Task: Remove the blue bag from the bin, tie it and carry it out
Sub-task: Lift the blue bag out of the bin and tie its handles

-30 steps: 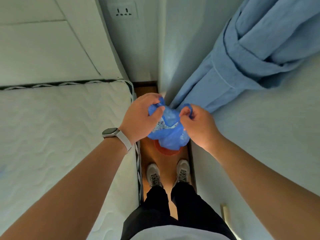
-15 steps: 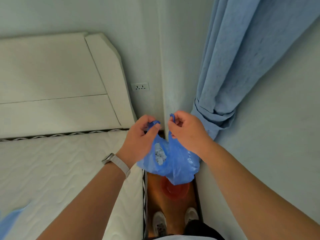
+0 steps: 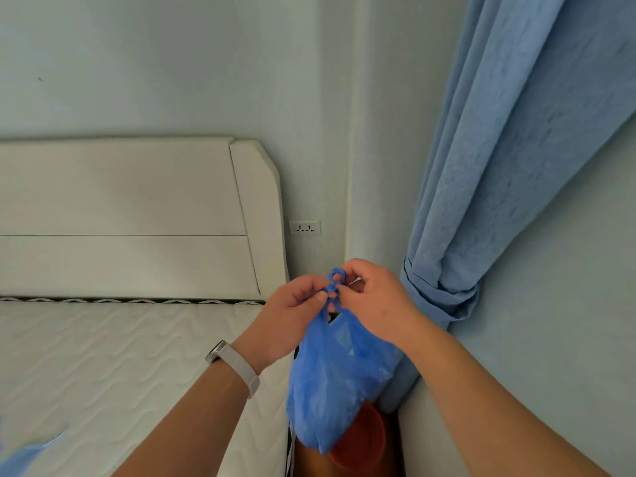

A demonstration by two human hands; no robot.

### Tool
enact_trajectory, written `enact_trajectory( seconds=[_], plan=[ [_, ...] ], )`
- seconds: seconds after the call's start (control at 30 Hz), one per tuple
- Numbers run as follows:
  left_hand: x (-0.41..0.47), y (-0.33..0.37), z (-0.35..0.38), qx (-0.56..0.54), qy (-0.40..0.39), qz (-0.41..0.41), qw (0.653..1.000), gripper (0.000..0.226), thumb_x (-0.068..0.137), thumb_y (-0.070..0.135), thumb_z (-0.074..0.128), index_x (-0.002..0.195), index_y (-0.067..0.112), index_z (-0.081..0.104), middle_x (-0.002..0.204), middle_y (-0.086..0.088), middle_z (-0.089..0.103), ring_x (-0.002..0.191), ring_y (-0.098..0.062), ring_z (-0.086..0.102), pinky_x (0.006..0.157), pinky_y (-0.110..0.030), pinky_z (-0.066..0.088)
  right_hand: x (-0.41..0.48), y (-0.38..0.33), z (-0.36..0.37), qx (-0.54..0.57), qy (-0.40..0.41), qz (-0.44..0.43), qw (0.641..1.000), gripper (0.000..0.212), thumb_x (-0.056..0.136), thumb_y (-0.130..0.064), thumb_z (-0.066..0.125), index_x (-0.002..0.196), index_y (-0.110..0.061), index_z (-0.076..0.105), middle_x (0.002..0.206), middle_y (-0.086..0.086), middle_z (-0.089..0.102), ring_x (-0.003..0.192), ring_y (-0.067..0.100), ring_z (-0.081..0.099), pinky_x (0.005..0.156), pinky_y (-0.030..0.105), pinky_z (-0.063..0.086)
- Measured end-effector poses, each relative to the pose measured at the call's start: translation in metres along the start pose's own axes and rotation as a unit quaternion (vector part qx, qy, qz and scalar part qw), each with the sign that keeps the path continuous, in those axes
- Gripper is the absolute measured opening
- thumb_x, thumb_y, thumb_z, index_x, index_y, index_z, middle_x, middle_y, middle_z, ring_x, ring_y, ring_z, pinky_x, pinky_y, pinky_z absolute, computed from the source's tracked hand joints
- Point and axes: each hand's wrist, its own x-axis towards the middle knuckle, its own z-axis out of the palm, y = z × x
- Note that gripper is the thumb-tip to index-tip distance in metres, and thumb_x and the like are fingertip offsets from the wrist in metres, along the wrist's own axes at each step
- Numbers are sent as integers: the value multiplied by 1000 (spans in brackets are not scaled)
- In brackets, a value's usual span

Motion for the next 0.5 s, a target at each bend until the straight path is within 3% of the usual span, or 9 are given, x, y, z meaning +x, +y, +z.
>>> enact_trajectory(
  seconds=[0.13, 0.3, 0.43, 0.5],
  plan=[
    [7, 3, -4, 3, -43, -8, 999, 15, 97, -2, 42, 94, 0, 57, 68, -2, 63, 66, -11, 58, 71, -25, 47, -2, -2, 0, 47, -3, -2, 999, 22, 80, -16, 65, 79, -38, 64, 74, 1, 70, 76, 33, 68, 74, 54, 56],
    [15, 2, -8, 29, -45, -22, 998, 16, 94, -4, 47, 99, 10, 44, 64, 0, 68, 67, -13, 61, 72, -30, 46, -5, -9, -1, 84, -25, -30, 996, 24, 75, -24, 64, 90, -42, 62, 78, -6, 67, 75, 38, 64, 72, 58, 54],
    [22, 3, -13, 19, -48, -34, 998, 49, 92, -1, 53, 133, 21, 36, 66, 0, 70, 69, -17, 63, 71, -25, 49, -6, -11, -5, 75, -60, -50, 994, 35, 79, -13, 59, 97, -43, 59, 80, -1, 71, 76, 27, 68, 77, 53, 55],
    [24, 4, -14, 16, -50, -37, 998, 53, 92, -1, 54, 136, 22, 36, 65, 2, 69, 68, -16, 62, 72, -25, 49, -6, -12, -7, 77, -65, -57, 993, 38, 78, -14, 59, 102, -43, 60, 83, -5, 70, 75, 17, 69, 75, 39, 57]
  ],
)
